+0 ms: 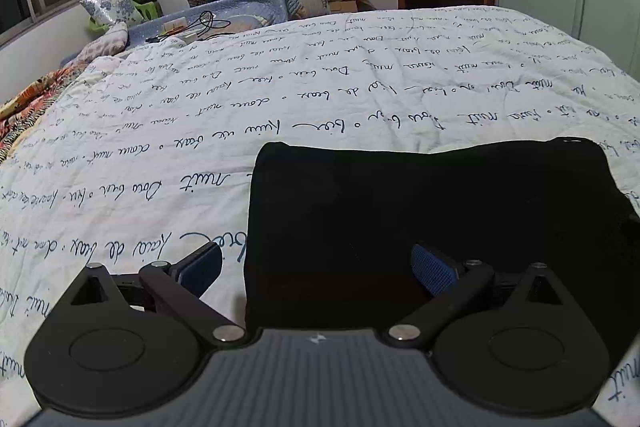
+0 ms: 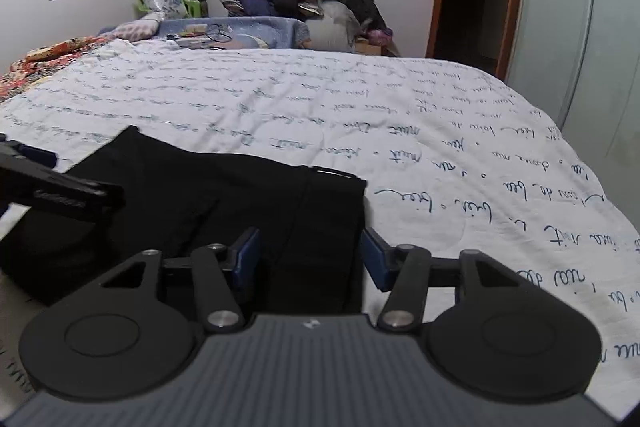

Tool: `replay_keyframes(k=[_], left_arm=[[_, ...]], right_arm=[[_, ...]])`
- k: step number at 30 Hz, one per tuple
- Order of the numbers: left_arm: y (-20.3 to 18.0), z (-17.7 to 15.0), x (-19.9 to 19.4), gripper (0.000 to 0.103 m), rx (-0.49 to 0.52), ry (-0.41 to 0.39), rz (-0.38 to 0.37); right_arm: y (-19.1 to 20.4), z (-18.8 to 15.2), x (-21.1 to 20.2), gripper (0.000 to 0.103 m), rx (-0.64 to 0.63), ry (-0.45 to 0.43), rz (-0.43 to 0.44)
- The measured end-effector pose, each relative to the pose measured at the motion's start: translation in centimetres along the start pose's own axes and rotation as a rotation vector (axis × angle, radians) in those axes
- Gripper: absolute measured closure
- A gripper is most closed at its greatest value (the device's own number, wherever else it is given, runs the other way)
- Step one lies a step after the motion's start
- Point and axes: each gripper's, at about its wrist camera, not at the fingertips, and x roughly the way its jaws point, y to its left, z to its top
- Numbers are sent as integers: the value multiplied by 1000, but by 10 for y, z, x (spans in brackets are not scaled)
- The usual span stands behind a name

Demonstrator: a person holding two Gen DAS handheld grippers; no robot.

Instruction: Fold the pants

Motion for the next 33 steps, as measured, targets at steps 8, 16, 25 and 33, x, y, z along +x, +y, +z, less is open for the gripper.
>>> replay_keyframes(k=[8,16,25,33], left_arm=[[-2,-7,-11,1,-1,5,-13],[2,-13,7,0,-10,24,-23],[34,-36,-28,0,-146,32,-40],[52,-59,-48,0,-204,39,-66]], right_arm=[[16,-10,-23,50,-43,-6,30],[9,-25,1,41,-29,56,19],[20,-21,-36,41,-25,-31,39],[71,38,4,40,-190,-38,197]])
